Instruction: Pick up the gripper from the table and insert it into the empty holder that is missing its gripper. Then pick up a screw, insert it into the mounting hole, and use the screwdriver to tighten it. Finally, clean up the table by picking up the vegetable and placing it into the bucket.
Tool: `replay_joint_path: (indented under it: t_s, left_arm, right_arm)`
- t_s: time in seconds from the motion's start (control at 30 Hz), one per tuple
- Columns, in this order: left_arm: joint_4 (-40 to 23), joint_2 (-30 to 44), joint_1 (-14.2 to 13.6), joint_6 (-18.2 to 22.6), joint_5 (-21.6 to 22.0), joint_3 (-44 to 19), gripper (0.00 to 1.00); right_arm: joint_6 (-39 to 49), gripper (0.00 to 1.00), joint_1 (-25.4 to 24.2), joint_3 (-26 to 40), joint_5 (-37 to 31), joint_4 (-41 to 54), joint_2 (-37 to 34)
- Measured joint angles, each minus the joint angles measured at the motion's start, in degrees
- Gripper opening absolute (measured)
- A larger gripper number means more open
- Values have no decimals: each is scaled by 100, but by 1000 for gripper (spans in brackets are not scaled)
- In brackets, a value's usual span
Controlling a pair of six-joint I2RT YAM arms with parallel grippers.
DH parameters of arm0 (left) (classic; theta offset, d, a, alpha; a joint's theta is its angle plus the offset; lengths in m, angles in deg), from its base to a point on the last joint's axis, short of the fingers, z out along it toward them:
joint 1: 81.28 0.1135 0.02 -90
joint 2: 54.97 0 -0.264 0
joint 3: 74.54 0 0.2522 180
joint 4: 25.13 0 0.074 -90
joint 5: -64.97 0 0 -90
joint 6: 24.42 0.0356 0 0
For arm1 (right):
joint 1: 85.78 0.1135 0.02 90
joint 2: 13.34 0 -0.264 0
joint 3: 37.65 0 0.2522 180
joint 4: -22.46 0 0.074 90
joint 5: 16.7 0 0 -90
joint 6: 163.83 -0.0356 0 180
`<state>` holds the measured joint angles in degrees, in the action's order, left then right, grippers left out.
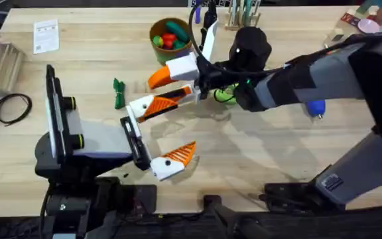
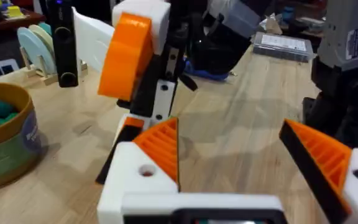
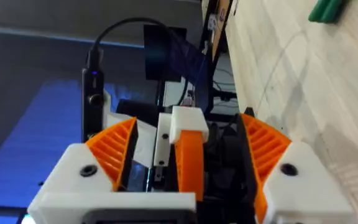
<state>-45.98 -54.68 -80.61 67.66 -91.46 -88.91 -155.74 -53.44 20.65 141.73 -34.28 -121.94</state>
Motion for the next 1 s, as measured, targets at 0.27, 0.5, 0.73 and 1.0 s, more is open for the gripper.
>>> replay_joint_path:
  t_s: [0.27,0.5,0.73,1.0]
  left_arm:
    - [-2,2,0,0,-17,0,986]
    - [-4,0,0,0,-23,0,986]
    - [-4,0,0,-2,-25,0,985]
    - [-4,0,0,-4,-25,0,985]
  right_arm:
    - [647,894,0,11,-182,1334,804]
    - [2543,898,-216,46,-880,5138,2237]
    - [4427,898,-878,697,-1938,8602,3312]
    - [6165,899,-1051,2322,-4046,11863,3471]
